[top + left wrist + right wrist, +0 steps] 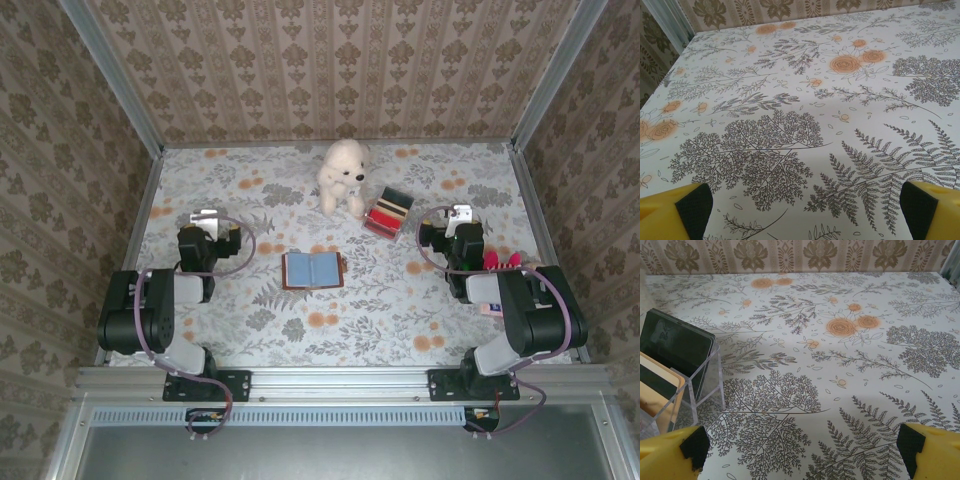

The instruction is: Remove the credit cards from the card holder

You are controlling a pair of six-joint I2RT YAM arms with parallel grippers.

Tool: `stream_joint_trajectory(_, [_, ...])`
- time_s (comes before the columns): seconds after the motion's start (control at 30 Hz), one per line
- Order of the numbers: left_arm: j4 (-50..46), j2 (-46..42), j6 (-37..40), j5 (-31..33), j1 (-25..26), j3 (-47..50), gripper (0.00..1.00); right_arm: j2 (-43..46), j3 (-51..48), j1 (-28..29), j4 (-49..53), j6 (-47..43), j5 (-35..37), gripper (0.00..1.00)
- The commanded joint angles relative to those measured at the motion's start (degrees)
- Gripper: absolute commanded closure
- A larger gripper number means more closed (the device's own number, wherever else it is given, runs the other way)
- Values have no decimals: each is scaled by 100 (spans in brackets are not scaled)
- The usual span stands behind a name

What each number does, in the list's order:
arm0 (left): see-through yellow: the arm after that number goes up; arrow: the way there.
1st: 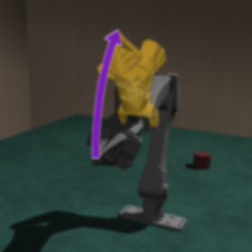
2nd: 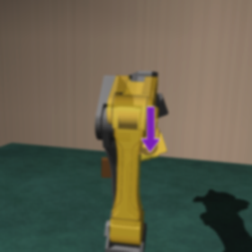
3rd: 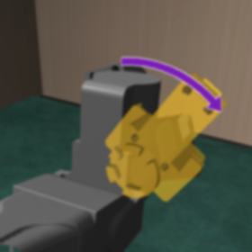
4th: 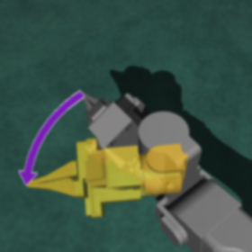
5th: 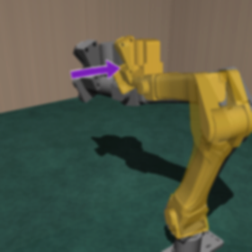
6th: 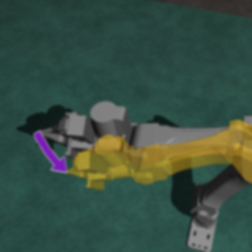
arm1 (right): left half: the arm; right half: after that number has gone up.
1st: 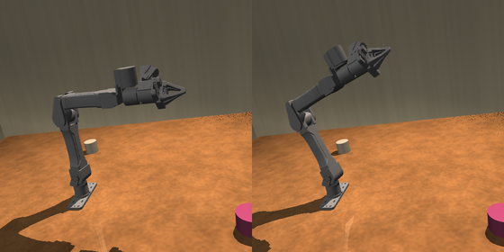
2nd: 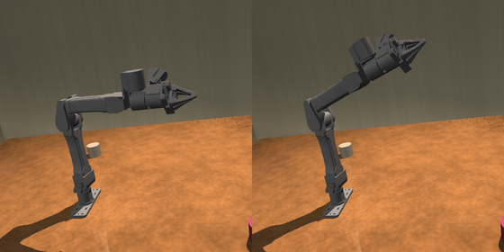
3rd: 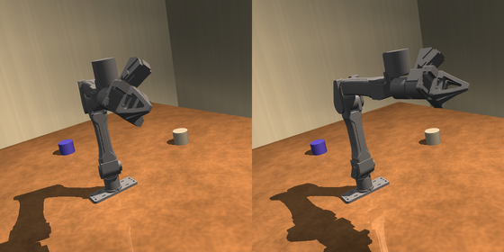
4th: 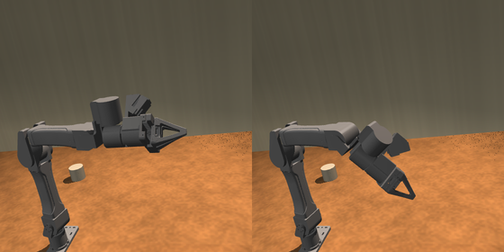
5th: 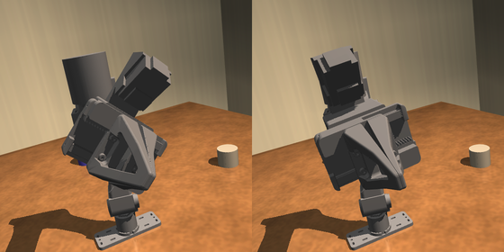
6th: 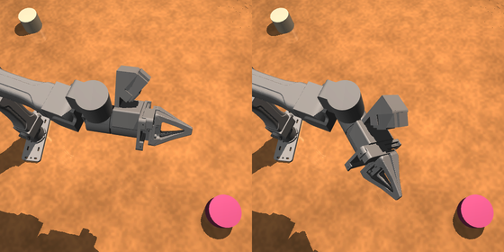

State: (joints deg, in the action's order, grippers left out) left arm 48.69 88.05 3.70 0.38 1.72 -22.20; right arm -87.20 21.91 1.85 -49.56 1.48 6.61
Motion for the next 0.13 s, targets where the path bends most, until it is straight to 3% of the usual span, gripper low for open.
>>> stream_joint_trajectory(0.0, [-46,18,-28,-80,-66,-158,0,-60,112,-26,-19,55,-20,0])
stream_joint_trajectory(0.1, [-29,19,-26,-70,-65,-135,0,-41,72,-26,-79,36,-62,0])
